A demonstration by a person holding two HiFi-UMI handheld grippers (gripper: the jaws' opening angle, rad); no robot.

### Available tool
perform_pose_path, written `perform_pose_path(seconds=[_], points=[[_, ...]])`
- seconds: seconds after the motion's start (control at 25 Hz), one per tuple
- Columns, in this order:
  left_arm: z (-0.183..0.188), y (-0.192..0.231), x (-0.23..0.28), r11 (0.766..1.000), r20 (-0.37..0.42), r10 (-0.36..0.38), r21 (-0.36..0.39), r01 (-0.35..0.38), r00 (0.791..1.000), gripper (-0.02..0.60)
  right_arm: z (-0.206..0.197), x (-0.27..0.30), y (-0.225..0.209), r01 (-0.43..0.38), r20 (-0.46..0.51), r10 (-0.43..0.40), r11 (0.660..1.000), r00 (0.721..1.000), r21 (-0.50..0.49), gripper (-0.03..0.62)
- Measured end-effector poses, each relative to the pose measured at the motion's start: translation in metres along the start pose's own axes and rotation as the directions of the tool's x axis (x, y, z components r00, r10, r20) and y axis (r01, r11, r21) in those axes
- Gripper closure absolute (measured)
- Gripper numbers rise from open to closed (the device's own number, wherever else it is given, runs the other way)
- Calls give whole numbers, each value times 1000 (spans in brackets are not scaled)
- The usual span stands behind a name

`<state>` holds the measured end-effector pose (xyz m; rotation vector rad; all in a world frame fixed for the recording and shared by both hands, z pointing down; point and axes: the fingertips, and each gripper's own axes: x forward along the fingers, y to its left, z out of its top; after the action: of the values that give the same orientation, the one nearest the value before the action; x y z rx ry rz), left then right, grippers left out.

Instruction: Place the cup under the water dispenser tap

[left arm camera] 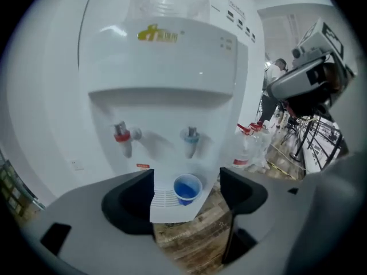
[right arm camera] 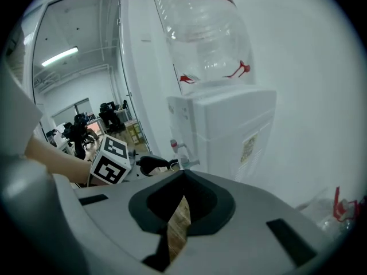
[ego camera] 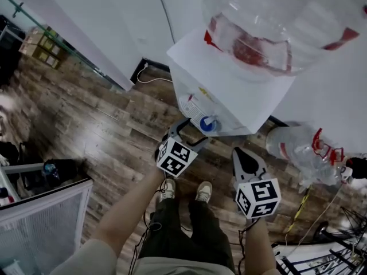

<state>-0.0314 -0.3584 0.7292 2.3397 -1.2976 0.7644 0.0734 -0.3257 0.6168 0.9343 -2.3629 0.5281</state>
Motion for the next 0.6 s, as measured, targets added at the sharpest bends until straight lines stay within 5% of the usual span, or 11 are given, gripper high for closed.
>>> perform_pose_path(seconds=[0.6], points=[[115,5,-177,998,154,64,-34,-60,986,346,139,-103,55,51,208,-36,997,977,-65,588]])
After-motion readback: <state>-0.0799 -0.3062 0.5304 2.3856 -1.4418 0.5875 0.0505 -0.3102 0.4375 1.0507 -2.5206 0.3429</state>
